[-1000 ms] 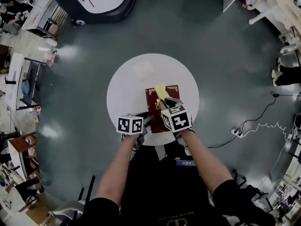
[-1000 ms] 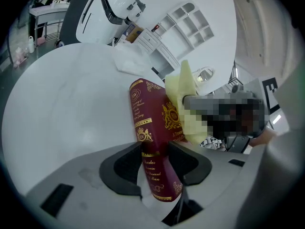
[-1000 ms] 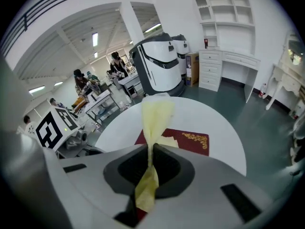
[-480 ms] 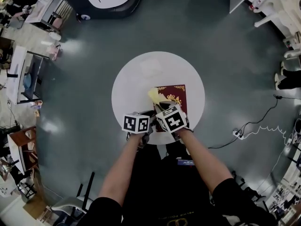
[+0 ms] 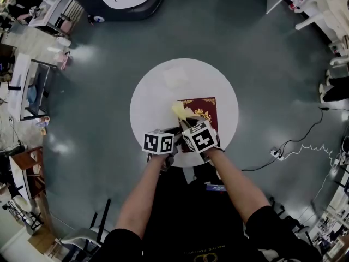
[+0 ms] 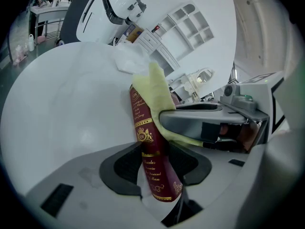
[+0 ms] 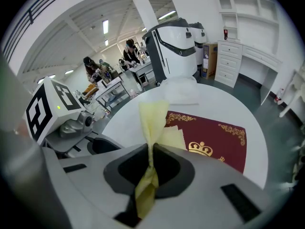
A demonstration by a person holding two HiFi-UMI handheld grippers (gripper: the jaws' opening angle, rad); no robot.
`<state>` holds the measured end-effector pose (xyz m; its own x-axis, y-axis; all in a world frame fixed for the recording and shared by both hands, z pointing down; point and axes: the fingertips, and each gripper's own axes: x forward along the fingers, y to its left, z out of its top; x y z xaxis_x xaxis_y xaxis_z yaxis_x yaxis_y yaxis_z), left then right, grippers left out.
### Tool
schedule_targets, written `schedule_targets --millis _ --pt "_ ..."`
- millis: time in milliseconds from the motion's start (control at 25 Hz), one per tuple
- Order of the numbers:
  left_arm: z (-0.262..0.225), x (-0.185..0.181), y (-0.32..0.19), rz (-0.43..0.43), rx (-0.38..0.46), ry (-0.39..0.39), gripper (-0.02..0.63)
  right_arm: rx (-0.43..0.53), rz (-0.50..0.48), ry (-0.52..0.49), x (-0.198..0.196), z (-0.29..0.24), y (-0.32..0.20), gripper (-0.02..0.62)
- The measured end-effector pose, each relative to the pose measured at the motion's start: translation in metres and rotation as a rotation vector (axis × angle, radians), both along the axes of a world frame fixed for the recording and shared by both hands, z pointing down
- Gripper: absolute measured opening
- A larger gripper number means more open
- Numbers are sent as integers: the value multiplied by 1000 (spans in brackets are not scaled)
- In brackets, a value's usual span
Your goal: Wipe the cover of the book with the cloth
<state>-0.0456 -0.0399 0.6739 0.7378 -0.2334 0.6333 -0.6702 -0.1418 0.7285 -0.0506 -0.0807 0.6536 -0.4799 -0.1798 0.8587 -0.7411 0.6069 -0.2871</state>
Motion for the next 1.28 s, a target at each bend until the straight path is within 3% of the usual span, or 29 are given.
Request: schedule_targets --millis 1280 --pt "3 -2 0 -7 1 -17 175 44 271 60 129 -1 -17 78"
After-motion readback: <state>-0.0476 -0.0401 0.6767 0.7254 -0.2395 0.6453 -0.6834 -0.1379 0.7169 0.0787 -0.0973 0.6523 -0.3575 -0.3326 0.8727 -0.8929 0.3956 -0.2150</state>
